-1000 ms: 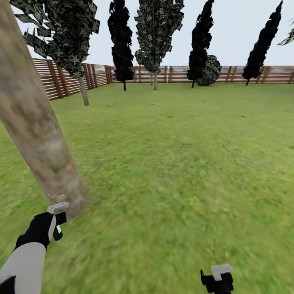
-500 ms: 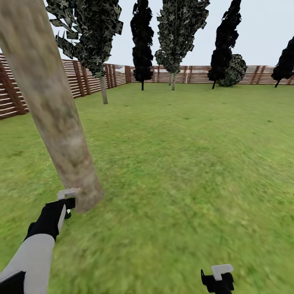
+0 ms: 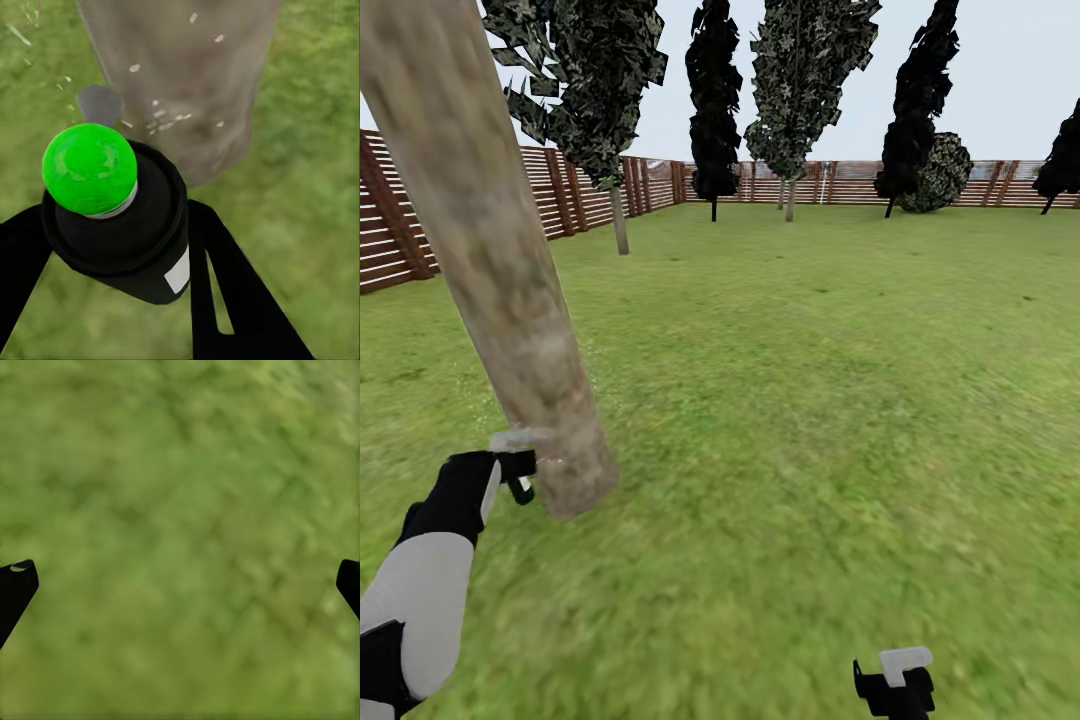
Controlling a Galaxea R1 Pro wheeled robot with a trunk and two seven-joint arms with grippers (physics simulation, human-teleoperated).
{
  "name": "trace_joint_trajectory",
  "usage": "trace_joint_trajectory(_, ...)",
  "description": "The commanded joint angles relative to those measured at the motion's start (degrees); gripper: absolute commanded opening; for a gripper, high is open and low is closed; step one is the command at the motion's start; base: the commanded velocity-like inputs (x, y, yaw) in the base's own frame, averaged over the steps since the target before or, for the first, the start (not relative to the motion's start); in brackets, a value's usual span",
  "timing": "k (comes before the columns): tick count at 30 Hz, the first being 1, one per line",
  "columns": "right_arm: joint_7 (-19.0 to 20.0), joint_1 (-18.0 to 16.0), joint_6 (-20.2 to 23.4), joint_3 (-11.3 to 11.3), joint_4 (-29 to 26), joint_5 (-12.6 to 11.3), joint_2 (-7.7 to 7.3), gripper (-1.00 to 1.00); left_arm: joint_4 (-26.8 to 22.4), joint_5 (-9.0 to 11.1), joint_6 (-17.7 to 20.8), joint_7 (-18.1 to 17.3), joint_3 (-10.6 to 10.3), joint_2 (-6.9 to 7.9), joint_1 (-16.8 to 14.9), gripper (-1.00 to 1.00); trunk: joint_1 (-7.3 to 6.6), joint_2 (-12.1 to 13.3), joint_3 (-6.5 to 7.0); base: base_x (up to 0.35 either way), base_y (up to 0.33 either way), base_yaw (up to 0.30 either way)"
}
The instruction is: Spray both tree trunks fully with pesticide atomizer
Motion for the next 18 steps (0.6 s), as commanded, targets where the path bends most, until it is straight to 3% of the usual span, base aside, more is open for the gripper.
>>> trace_joint_trajectory(1, -0.3, 0.0, -0.2, -0.3, 0.1, 0.6, 0.0, 1.0, 0.0, 0.1, 0.5, -3.0, 0.2, 2.6, 0.0, -1.0, -0.01, 0.0, -0.05, 0.0, 0.0, 0.0)
trace_joint_trajectory(5, -0.3, -0.1, -0.2, -0.3, 0.2, 0.6, 0.0, 1.0, -1.0, 0.1, 1.0, -4.2, -0.4, 2.13, -0.6, -1.0, -0.01, 0.0, -0.05, 0.0, 0.0, 0.0)
trace_joint_trajectory(8, -0.3, 0.0, -0.2, -0.3, 0.2, 0.6, 0.0, 1.0, -6.6, 0.0, 8.0, -4.4, -0.5, 1.61, -3.1, -1.0, -0.01, 0.0, -0.05, 0.0, 0.0, 0.0)
trace_joint_trajectory(11, -0.3, -0.1, -0.2, -0.3, 0.2, 0.6, 0.0, 1.0, -7.6, 0.1, 9.1, -4.5, -0.5, 2.19, -2.9, -1.0, -0.01, 0.0, -0.05, 0.002, -0.004, 0.0)
trace_joint_trajectory(18, -0.4, -0.1, -0.2, -0.3, 0.1, 0.6, 0.07, 1.0, -7.8, 0.1, 9.2, -4.7, -0.4, 1.89, -2.8, -1.0, -0.01, 0.0, -0.05, 0.038, -0.241, 0.026)
